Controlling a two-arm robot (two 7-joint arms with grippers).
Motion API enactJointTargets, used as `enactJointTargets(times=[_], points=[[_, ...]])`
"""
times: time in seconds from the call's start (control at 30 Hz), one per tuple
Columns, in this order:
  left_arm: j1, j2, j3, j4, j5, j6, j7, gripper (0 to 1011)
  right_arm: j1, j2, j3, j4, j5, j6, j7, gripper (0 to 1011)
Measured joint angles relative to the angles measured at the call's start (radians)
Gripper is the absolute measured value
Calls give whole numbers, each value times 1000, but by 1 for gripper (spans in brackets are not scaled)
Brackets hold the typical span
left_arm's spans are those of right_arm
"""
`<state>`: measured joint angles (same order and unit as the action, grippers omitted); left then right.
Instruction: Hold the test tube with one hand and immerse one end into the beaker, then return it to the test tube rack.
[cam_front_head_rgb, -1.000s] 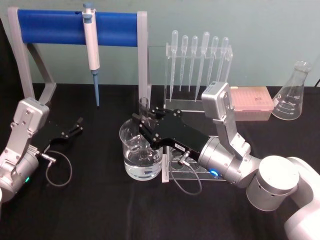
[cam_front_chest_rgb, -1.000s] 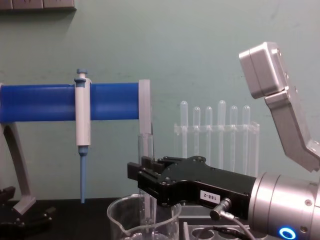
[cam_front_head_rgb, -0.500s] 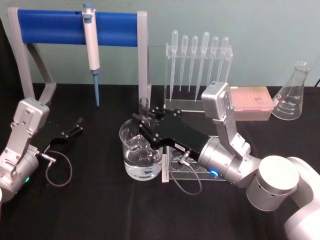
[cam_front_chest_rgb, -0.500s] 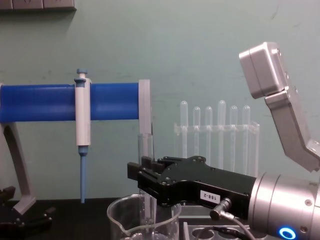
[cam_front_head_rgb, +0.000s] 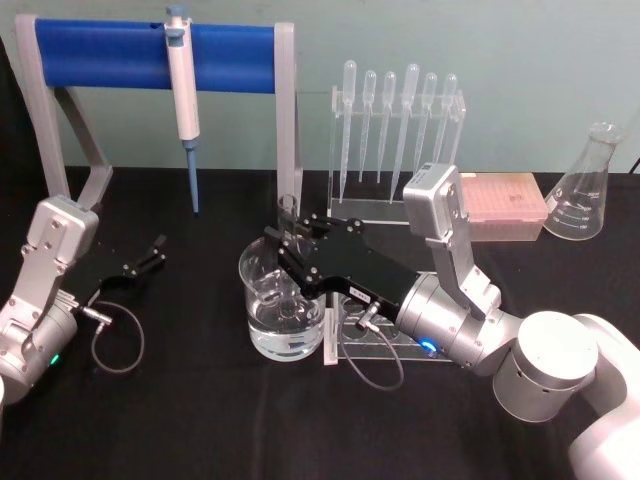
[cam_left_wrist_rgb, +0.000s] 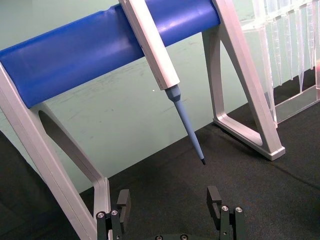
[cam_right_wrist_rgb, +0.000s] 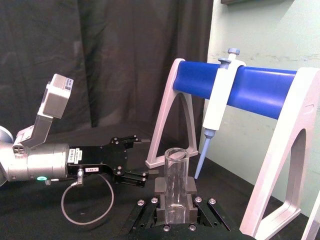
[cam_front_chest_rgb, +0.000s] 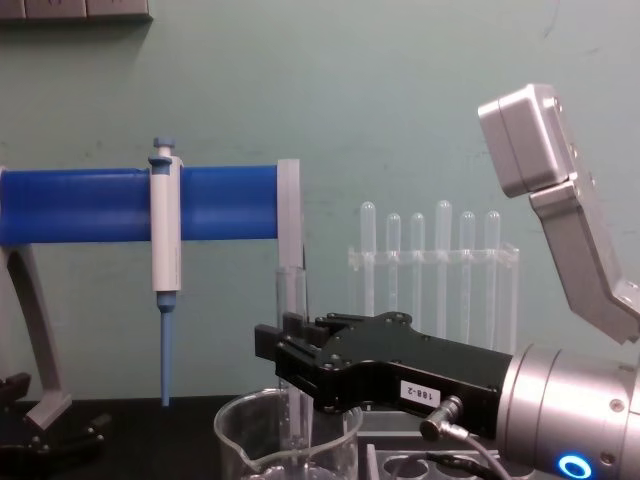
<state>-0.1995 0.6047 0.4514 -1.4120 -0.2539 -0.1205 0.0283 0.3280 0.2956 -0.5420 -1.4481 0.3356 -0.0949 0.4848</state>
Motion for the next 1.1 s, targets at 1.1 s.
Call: enactJointTargets(times=[1.1], points=[[0, 0, 0, 0, 0, 0, 0, 1000, 0, 0, 0, 0, 0, 0, 0, 235]])
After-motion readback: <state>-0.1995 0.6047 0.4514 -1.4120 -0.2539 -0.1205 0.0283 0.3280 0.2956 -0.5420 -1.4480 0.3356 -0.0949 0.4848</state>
